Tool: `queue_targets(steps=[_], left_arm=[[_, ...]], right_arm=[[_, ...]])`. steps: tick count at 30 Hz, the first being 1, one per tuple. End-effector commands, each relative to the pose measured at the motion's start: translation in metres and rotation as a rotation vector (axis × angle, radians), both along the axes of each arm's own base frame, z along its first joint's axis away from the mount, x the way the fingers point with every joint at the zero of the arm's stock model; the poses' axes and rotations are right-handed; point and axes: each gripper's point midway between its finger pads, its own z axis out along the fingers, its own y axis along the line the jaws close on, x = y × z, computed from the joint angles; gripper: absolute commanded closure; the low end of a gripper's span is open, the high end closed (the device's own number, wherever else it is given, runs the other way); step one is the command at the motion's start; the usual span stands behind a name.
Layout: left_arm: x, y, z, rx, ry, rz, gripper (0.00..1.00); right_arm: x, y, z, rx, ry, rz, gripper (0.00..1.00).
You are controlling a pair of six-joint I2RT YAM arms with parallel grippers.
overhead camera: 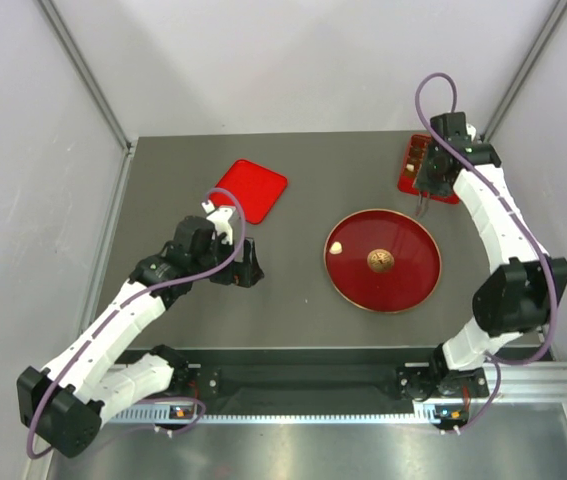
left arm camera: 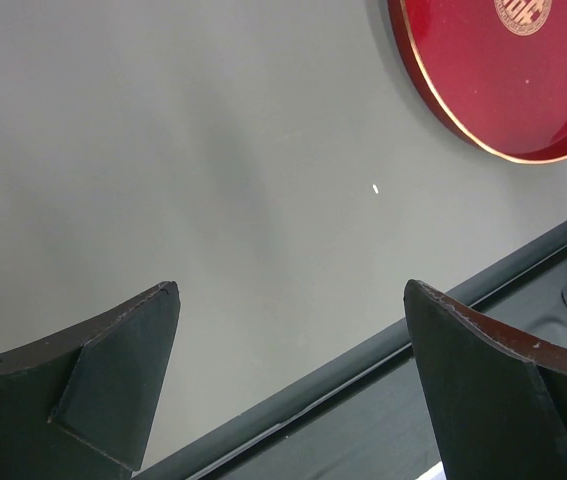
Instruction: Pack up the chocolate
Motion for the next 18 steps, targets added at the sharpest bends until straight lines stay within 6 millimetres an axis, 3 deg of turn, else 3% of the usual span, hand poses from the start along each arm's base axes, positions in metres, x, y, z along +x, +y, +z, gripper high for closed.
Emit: queue_targets(steps=[1,9,18], left_arm=[[0.004,-0.002,0.0,0.004,-0.017,-0.004,0.01],[0.005,0.0,-0.002,0.014,-0.015,0.005,0.01],[0.006,0.001,-0.004,0.021,-0.006,0.009,0.01]], right_arm=[[0.04,-0.015,0.019,-0.005,-0.105,-0.012,0.72],[0.084,-0.029,0.004,0.03,-0.118,-0.035,0.7],[0.098,-0.036,-0.019,0.036,-0.087,-0.043,0.69]])
